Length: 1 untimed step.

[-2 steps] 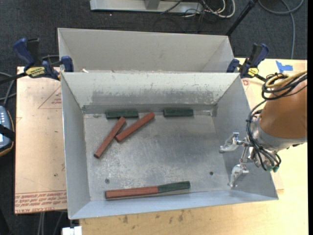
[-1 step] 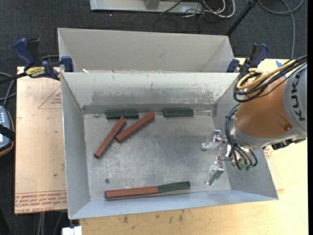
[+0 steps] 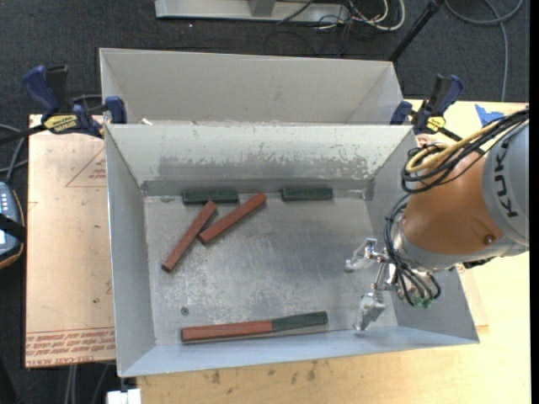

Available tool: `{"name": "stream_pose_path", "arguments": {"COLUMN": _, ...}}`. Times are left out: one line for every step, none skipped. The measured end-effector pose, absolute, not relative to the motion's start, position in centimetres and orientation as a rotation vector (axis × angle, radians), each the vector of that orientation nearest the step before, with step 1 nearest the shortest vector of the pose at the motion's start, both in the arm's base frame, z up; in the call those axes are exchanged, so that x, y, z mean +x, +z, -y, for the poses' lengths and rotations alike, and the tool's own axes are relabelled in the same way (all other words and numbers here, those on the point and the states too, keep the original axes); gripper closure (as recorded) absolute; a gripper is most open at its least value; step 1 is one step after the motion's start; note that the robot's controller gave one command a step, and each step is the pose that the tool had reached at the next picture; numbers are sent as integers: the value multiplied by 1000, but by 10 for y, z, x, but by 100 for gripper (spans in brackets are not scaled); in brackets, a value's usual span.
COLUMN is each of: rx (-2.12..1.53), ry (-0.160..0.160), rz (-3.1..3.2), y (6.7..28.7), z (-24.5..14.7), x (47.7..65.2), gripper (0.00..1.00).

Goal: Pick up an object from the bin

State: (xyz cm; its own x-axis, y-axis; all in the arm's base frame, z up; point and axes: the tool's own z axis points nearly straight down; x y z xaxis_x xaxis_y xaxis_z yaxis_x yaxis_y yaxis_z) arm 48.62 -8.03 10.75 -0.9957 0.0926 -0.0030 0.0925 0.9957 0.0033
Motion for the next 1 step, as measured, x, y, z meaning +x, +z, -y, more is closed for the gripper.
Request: {"name": "stream_pose_path", "arguments": {"rx": 142, "ry": -2, "rz": -3142, "y": 97, "z": 94, "x": 485, "gripper": 0}}
